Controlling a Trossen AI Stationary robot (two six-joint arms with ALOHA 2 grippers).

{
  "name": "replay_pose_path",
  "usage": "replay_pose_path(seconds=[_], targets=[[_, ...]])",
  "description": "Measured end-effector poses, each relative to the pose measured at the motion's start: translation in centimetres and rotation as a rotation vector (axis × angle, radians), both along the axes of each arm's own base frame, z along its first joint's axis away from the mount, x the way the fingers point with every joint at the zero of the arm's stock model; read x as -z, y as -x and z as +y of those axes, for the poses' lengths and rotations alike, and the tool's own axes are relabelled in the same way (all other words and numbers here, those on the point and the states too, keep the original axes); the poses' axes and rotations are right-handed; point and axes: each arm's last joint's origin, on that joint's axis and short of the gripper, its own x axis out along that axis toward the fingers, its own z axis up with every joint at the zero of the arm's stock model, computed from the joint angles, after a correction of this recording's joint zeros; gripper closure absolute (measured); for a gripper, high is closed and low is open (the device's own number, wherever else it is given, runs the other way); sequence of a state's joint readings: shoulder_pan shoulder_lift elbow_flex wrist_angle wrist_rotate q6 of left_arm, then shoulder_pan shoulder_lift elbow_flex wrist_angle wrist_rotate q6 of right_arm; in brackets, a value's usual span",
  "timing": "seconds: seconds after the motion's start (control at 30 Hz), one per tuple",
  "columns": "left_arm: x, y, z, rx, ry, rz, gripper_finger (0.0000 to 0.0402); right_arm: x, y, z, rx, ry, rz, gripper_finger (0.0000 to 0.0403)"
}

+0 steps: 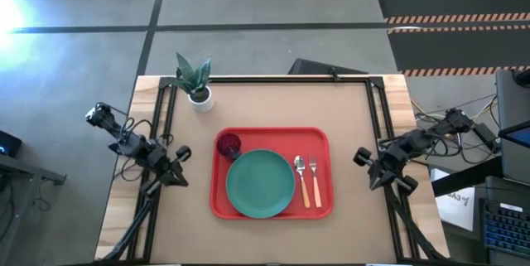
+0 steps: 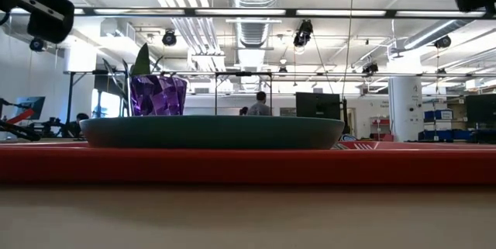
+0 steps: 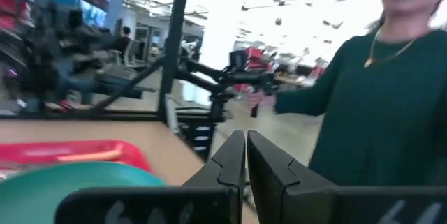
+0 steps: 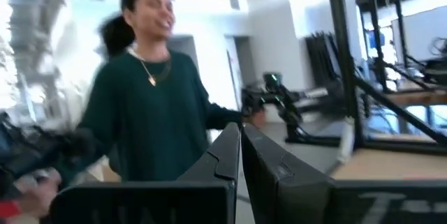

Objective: Pick and place plate/cup/fork/spoon on tray
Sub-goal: Return to Home Position

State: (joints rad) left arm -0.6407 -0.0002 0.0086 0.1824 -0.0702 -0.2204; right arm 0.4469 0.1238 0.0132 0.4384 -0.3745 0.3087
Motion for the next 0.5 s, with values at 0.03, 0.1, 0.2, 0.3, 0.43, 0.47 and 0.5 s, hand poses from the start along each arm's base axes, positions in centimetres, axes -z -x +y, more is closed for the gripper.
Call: replay_pose_path(seconds=[0.03, 0.1, 0.2, 0.3, 0.43, 0.47, 0.5], targets=[[0.1, 0.0, 0.0, -0.02, -0.028, -0.01, 0.0402, 0.2, -0.1, 0.0, 0.012, 0.024, 0.001, 0.0394], [0.2, -0.2, 0.2, -0.105, -0.088, -0.03, 0.0402, 0.6, -0.2, 0.0, 0.052, 0.083, -0.001, 0.0394], [0.5, -0.4, 0.6, -0.276, -0.166, -0.018, 0.0402, 1.3, -0.5, -0.1, 0.138, 0.139, 0.046, 0.0394], [0.8, -0.5, 0.9, -0.377, -0.193, 0.021, 0.0402, 1.8, -0.7, -0.1, 0.185, 0.211, 0.037, 0.0394], [1.1, -0.5, 0.9, -0.389, -0.246, 0.022, 0.0402, 1.9, -0.7, -0.1, 0.2, 0.273, -0.009, 0.0394], [1.1, -0.6, 0.9, -0.399, -0.264, 0.017, 0.0402, 2.0, -0.7, -0.1, 0.199, 0.281, 0.003, 0.0394], [1.1, -0.6, 1.0, -0.418, -0.28, 0.015, 0.0402, 2.1, -0.7, -0.1, 0.198, 0.286, 0.017, 0.0394]])
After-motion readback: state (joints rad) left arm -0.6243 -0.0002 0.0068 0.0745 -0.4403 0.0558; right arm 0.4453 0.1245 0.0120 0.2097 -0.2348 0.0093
